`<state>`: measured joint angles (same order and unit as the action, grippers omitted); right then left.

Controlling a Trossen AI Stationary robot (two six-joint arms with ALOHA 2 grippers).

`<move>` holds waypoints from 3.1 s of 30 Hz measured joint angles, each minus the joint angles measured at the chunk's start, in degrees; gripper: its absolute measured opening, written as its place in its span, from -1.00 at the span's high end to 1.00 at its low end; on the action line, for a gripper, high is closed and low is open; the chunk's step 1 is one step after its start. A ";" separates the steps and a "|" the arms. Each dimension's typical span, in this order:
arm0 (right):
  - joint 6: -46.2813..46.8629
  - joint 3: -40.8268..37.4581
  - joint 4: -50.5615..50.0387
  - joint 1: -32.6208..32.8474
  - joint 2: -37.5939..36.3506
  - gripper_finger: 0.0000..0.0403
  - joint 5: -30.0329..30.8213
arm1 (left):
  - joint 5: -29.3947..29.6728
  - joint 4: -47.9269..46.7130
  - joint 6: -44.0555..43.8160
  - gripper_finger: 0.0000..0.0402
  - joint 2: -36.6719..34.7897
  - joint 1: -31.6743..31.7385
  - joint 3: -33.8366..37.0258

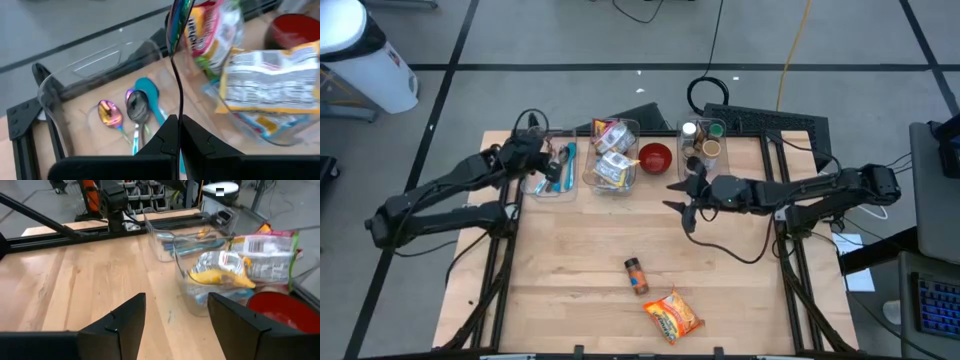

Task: Pick & Place Food Item
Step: Put the green spoon into the left transparent bin, then put the orange noodle pack into the middle transparent bin

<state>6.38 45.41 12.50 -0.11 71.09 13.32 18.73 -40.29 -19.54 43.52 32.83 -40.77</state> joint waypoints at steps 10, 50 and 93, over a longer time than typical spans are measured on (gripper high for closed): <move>7.24 -8.44 7.49 0.60 0.00 -0.02 -0.04 | -9.18 0.88 6.18 0.98 10.64 14.11 0.00; 13.93 -21.20 27.18 1.37 0.00 0.03 0.02 | -17.26 -10.29 10.12 0.96 47.73 21.75 -14.19; 13.69 -21.20 27.16 1.37 0.00 0.03 0.11 | -15.24 -22.74 13.29 0.35 48.74 21.85 -23.22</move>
<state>20.08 24.21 39.66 1.26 71.09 13.43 3.49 -63.02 -6.25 92.27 54.68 -63.99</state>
